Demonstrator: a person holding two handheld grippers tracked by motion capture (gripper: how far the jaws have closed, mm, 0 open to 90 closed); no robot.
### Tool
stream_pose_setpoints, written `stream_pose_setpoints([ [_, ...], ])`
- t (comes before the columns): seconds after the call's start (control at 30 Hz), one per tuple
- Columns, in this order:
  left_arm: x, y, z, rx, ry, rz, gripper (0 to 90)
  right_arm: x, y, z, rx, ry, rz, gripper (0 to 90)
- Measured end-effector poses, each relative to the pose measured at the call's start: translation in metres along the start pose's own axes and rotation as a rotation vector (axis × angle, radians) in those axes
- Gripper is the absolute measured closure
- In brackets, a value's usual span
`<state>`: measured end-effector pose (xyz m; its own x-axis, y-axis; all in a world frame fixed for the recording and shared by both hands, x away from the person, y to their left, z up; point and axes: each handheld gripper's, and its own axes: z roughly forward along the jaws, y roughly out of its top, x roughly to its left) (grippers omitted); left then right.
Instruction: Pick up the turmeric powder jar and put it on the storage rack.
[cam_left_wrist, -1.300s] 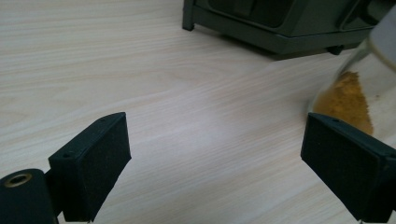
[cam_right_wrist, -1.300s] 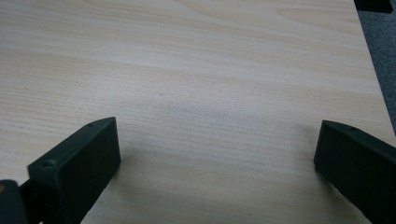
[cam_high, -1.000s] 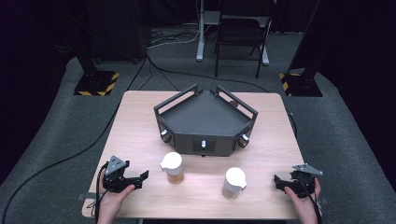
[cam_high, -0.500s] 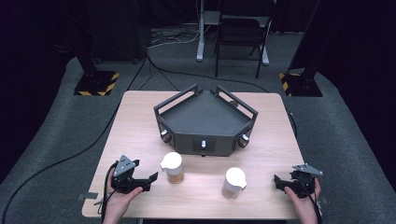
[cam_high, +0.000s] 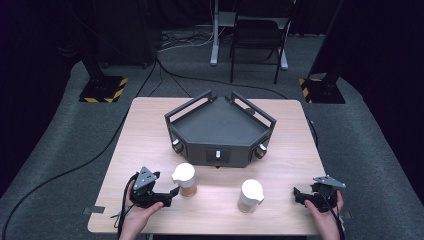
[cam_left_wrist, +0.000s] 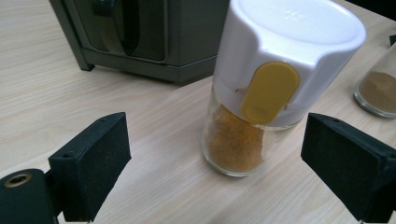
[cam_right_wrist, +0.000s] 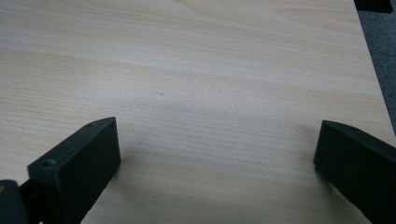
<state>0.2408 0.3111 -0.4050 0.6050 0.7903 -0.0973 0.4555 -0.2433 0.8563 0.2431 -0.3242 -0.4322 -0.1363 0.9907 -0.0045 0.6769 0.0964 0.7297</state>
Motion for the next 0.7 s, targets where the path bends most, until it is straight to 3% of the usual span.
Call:
stream_pose_setpoints([
  [0.7, -0.015, 0.011, 0.024, 0.010, -0.021, 0.028, 9.7, 0.000, 0.000, 0.000, 0.000, 0.000, 0.000, 0.0],
])
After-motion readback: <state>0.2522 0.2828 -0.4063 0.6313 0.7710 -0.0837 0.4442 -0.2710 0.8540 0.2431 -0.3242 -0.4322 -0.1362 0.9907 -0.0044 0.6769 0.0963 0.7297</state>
